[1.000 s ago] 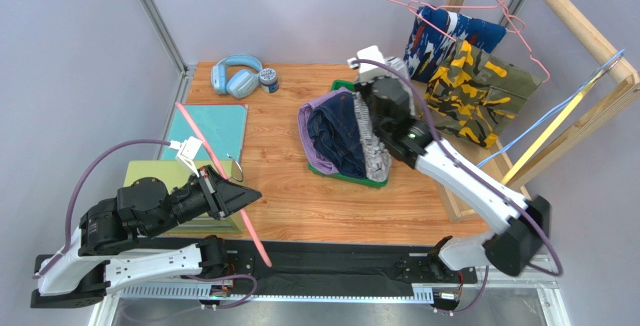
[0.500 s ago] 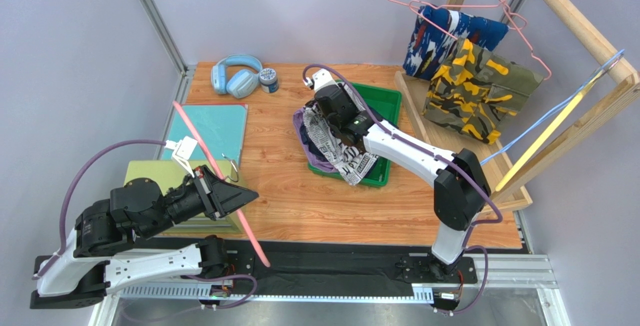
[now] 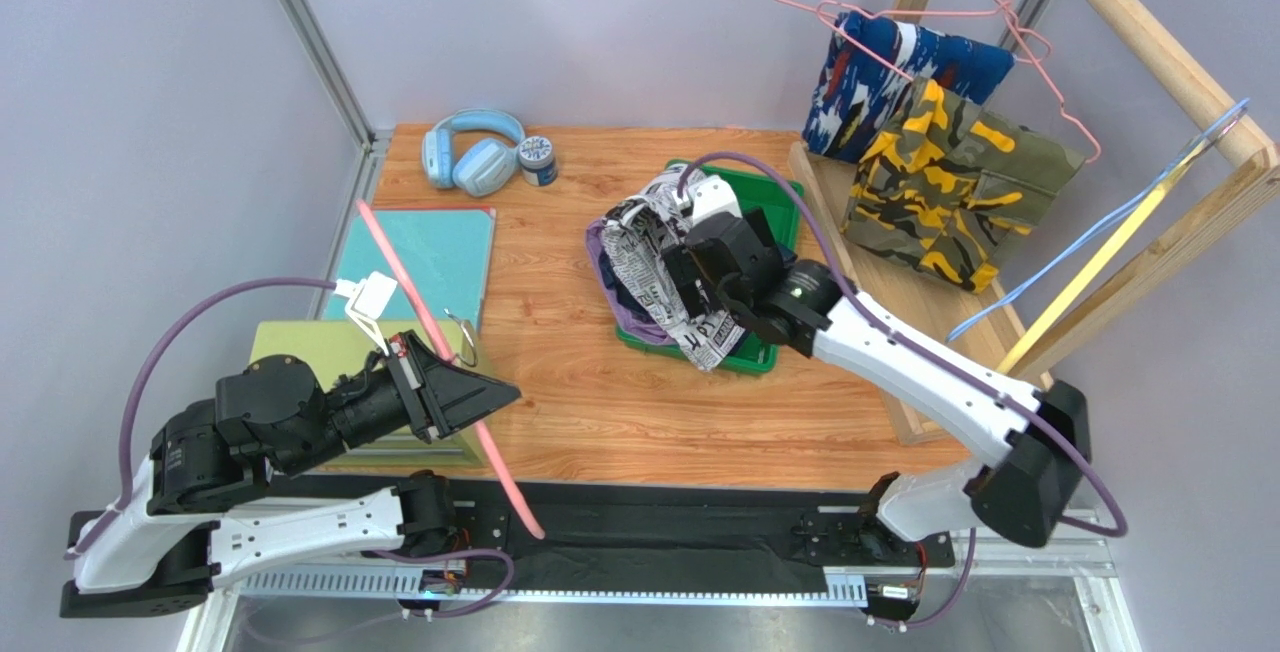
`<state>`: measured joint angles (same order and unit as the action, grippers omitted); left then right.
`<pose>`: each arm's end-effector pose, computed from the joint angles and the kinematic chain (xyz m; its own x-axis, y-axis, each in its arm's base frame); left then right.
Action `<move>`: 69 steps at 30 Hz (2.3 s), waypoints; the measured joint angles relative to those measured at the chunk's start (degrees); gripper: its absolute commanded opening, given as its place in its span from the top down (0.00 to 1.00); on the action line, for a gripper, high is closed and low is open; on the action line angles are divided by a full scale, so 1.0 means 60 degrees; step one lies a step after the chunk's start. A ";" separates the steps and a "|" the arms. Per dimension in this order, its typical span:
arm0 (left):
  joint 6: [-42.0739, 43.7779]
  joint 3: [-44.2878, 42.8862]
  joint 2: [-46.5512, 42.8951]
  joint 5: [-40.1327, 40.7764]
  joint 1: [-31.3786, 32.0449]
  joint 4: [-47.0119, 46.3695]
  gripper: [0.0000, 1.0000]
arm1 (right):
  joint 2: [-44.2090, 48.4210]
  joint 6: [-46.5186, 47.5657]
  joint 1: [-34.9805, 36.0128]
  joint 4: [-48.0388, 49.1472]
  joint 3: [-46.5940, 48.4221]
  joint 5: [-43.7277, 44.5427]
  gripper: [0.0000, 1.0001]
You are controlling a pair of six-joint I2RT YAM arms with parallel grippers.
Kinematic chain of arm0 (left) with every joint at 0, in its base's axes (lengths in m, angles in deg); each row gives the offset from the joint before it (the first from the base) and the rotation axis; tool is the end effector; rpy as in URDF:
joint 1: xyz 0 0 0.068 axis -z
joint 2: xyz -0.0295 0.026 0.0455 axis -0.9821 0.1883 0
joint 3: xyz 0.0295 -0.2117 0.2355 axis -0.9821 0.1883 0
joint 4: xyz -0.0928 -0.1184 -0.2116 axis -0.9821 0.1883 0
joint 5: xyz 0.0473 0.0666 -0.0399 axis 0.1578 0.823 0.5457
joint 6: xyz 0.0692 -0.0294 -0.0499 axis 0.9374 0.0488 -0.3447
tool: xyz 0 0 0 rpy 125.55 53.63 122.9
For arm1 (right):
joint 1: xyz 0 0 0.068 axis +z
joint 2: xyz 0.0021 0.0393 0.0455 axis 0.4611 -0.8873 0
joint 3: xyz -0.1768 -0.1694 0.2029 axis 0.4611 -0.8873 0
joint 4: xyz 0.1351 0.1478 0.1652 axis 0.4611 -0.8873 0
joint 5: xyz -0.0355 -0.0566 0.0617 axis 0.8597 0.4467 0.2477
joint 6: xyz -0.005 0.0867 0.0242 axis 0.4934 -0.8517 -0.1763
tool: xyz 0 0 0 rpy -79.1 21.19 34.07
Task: Remove the trousers from the hanger
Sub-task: Place the trousers into the basket, then pass the hanger from the left arm to the right, then hang the hanger back to the clothesline with the right arm
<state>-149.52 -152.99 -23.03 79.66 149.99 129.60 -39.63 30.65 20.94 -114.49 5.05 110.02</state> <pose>0.0313 -0.0309 0.4251 -0.7811 -0.4128 -0.4685 0.3121 0.3916 -0.8655 0.2423 0.2115 0.3480 -0.5036 -0.4436 -0.7413 -0.3585 0.8880 -0.2879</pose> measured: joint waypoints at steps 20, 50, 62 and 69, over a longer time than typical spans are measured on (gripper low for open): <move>0.0062 -0.0036 0.0820 -0.0849 0.0000 -0.1075 1.00 | 0.4411 -0.2550 0.1789 -0.1257 -0.0725 -0.6233 0.18; -0.1013 0.1162 0.0725 -0.1395 0.0018 -0.2918 0.98 | 0.2473 -0.4105 0.6608 0.5683 -0.2317 -0.6564 1.00; -0.0838 0.1672 -0.0255 -0.0896 0.0000 -0.3016 0.33 | 0.2892 -0.5078 0.6663 0.5657 -0.3136 -0.5224 1.00; -0.0787 0.2091 -0.1078 -0.0707 -0.0004 -0.2754 0.35 | 0.3887 -0.5584 0.6451 0.4309 -0.3013 -0.2991 1.00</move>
<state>-154.24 -140.45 -29.50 75.42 149.97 113.07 -16.31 -2.86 59.65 -88.63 -13.03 92.07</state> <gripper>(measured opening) 0.664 0.040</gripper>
